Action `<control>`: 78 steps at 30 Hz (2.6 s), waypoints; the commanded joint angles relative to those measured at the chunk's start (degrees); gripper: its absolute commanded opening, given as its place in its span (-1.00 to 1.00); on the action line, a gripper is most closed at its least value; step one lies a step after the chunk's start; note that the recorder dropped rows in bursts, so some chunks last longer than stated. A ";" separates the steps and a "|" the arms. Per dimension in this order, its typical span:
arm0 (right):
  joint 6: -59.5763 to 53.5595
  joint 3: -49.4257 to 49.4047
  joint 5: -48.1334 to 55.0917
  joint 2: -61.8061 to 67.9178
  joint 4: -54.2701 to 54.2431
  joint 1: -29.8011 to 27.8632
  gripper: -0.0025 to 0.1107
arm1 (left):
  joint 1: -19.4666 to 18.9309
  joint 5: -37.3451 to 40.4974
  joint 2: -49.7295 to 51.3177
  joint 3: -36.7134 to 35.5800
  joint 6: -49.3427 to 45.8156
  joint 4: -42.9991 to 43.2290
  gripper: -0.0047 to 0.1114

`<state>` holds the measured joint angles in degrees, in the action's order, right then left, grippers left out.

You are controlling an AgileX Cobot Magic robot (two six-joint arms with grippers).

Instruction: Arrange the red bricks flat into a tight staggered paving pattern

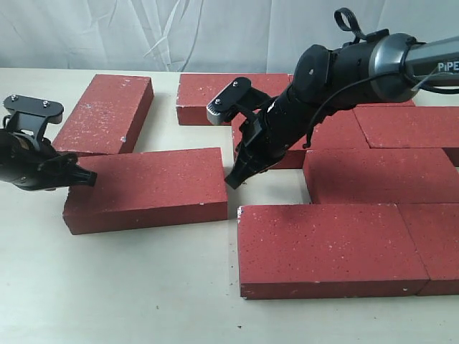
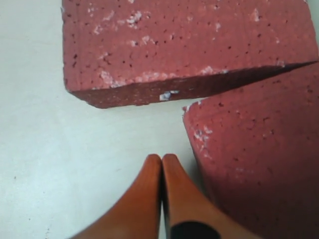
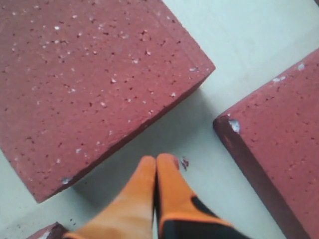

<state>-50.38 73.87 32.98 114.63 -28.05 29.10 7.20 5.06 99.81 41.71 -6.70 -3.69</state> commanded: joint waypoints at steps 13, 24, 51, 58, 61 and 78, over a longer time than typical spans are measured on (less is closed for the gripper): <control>-0.40 0.22 -3.92 1.30 1.80 2.98 -0.97 | -0.25 0.27 0.13 0.09 0.33 -0.75 -0.92; -0.30 0.22 -6.05 3.10 3.18 2.97 -0.97 | -0.14 -0.08 3.84 1.35 0.33 -0.75 -0.92; 3.02 2.50 6.76 0.44 8.15 2.97 -0.97 | 6.07 -3.55 4.42 2.39 0.33 -0.75 -0.92; 3.95 2.30 3.01 -0.04 8.60 2.97 -0.97 | 6.07 -3.45 4.99 2.39 0.33 -0.75 -0.92; 3.99 2.30 0.78 0.05 8.27 2.97 -0.97 | 6.07 -3.45 4.99 2.39 0.33 -0.75 -0.92; 5.45 2.56 6.99 0.74 12.81 2.97 -0.97 | 6.07 -3.83 4.99 2.39 0.33 -0.18 -0.92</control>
<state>-45.15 76.09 38.50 115.71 -15.93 31.72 12.56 1.51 104.72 43.97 -6.49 -4.18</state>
